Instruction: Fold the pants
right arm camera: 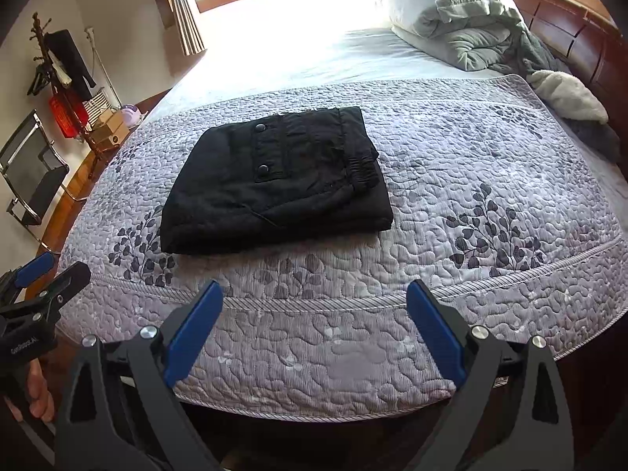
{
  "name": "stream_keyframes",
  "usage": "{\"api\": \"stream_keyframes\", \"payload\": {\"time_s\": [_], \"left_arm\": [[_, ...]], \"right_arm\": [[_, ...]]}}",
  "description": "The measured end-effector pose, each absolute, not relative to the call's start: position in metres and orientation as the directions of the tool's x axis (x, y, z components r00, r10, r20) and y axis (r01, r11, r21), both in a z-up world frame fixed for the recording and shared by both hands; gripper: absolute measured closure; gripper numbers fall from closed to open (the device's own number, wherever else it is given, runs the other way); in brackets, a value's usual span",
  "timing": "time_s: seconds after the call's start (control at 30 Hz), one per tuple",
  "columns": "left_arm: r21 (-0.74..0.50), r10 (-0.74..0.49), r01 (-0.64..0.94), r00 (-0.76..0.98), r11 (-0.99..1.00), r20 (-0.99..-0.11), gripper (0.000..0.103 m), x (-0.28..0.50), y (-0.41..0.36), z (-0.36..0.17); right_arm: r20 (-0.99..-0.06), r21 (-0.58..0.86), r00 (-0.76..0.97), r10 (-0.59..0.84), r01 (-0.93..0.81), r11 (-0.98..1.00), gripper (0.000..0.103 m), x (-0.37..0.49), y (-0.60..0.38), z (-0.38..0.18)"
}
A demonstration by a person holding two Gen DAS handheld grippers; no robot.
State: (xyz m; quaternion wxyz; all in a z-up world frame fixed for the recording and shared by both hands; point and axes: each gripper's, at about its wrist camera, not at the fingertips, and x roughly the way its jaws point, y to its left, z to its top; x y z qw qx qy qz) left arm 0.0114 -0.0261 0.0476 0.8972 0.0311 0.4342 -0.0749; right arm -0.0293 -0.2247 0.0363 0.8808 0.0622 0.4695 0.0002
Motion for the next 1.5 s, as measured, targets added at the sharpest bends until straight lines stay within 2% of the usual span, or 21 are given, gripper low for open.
{"api": "stream_keyframes", "payload": {"time_s": [1.5], "left_arm": [[0.011,-0.090,0.168,0.582,0.986,-0.808,0.004,0.020,-0.029,0.033]], "right_arm": [[-0.837,0.106,0.544,0.061,0.052,0.993,0.009,-0.024,-0.230,0.028]]}}
